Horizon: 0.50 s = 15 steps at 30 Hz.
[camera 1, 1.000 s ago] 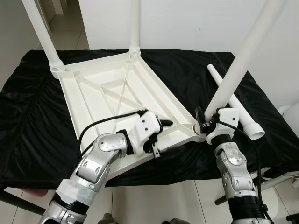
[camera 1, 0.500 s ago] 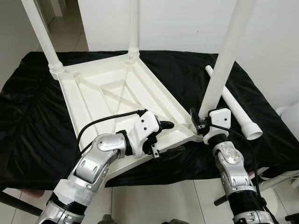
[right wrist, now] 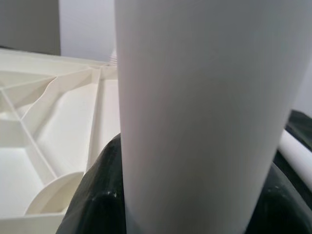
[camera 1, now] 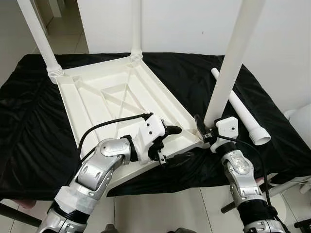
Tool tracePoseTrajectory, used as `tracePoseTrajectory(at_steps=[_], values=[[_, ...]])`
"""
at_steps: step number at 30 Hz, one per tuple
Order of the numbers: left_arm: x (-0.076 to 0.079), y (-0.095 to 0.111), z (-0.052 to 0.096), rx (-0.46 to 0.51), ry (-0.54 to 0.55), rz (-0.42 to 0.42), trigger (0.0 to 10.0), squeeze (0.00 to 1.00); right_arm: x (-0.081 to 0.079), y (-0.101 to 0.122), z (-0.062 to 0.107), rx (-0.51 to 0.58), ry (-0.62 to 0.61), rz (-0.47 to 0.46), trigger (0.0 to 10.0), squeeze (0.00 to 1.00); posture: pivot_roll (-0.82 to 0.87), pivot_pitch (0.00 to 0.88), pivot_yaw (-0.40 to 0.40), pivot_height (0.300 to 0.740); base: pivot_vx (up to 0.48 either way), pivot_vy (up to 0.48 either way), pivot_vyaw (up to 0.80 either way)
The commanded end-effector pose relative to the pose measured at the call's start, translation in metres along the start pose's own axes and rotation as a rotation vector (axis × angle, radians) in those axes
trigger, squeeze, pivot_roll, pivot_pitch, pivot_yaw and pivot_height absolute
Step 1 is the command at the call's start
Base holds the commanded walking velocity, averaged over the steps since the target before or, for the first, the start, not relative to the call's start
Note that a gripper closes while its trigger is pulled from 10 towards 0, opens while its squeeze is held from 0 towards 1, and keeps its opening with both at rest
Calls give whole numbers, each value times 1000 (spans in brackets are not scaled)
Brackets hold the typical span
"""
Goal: Building children table
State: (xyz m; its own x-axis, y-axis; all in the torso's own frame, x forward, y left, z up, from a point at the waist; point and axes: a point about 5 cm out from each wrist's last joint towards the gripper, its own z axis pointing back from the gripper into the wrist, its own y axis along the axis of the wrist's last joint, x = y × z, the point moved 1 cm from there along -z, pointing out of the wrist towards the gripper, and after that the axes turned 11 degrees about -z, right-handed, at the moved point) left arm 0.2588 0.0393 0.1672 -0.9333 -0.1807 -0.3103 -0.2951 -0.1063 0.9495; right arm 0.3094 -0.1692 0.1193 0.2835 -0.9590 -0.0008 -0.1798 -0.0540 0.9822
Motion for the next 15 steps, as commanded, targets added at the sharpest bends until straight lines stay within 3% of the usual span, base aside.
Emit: tracePoseTrajectory(at_steps=[1,15], values=[[1,4,-1,7,-21,-7,10000,0,3,-27,10,-134,-45,-75,10000,0,45,0,-19,740,0,0,0],[2,5,-2,11,-21,-1,10000,0,3,-29,2,-154,-106,-166,10000,0,40,0,-27,740,0,0,0]])
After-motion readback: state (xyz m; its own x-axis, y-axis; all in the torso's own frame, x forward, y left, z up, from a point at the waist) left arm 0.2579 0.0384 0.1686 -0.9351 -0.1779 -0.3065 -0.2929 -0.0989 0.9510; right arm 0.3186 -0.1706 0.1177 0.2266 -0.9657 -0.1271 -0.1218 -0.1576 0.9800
